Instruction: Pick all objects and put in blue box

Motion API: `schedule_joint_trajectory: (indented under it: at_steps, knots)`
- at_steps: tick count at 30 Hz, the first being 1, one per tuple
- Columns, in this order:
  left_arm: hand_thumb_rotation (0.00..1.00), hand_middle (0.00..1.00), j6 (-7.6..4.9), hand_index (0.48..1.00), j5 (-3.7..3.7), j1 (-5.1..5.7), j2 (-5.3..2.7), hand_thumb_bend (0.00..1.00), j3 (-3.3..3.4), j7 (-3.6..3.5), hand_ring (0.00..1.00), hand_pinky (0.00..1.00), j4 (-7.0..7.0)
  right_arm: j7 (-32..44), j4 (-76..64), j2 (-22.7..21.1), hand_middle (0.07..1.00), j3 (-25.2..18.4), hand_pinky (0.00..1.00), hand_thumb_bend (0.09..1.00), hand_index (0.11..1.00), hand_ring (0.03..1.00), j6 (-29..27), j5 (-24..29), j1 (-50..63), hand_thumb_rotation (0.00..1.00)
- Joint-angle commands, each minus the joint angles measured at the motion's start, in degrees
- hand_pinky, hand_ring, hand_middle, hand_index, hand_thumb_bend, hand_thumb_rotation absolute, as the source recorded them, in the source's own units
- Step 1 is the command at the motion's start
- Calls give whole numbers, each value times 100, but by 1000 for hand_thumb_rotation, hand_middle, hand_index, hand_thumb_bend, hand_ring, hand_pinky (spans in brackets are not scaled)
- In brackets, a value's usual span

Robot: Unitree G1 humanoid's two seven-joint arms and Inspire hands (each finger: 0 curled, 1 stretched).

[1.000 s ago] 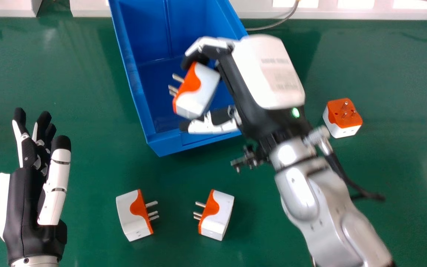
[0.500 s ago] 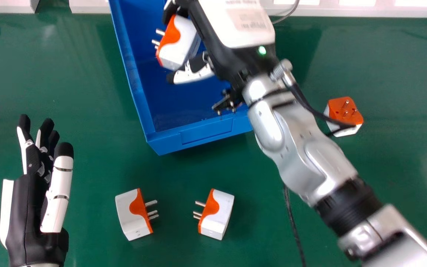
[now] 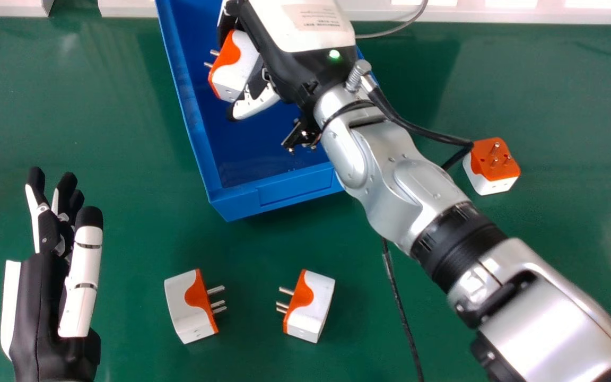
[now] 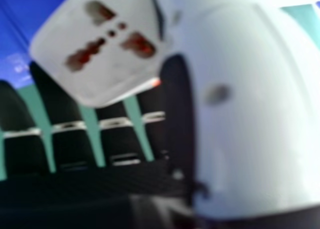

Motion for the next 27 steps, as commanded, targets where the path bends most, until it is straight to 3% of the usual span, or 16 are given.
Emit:
schedule_joint_trajectory:
  at_steps: [1, 5, 9, 13, 16, 17, 19, 20, 22, 24, 27]
  knots:
    - [756, 994, -113, 985, 16, 73, -32, 396, -25, 13, 999, 1000, -193, -135, 156, 99, 570, 40, 300, 489, 497, 453, -135, 80, -409, 0]
    - [764, 988, -141, 978, 116, 128, -50, 379, -41, 87, 994, 1000, -211, -263, 483, 180, 563, 182, 299, 490, 497, 447, -119, 31, -540, 0]
    - [767, 988, -209, 975, 75, 151, -83, 374, -47, 74, 993, 1000, -186, -356, 650, 246, 555, 183, 294, 491, 501, 440, -140, 120, -563, 0]
    - [766, 987, -154, 977, 19, 183, -85, 375, -54, 38, 995, 1000, -236, -248, 753, 365, 545, 156, 292, 491, 517, 435, 104, 242, -589, 0]
    - [759, 991, -165, 983, 26, 181, -78, 376, -51, 27, 999, 1000, -231, -593, 786, 406, 561, 406, 296, 489, 529, 444, 372, -37, -568, 0]
    - [757, 990, -165, 980, 49, 172, -75, 377, -47, 41, 998, 1000, -224, -631, 775, 406, 629, 448, 349, 484, 517, 529, 384, -55, -553, 0]
    - [769, 991, -151, 982, 88, 154, -68, 380, -47, 61, 998, 1000, -222, -557, 721, 396, 776, 472, 424, 448, 713, 710, 382, -20, -536, 0]
    - [772, 992, -146, 983, 98, 140, -66, 386, -48, 67, 998, 1000, -218, -510, 693, 388, 831, 464, 562, 472, 777, 774, 373, 10, -533, 0]
    - [775, 992, -138, 981, 56, 116, -62, 391, -55, 38, 999, 1000, -207, -453, 626, 362, 891, 471, 689, 482, 843, 838, 369, 26, -526, 0]
    - [774, 997, -124, 986, 12, 108, -71, 380, -57, 23, 1000, 1000, -214, -421, 580, 332, 923, 523, 714, 493, 874, 864, 403, -19, -524, 0]
    - [772, 991, -155, 980, 129, 92, -63, 375, -43, 85, 996, 1000, -194, -351, 522, 287, 941, 589, 740, 517, 883, 886, 491, -57, -512, 0]
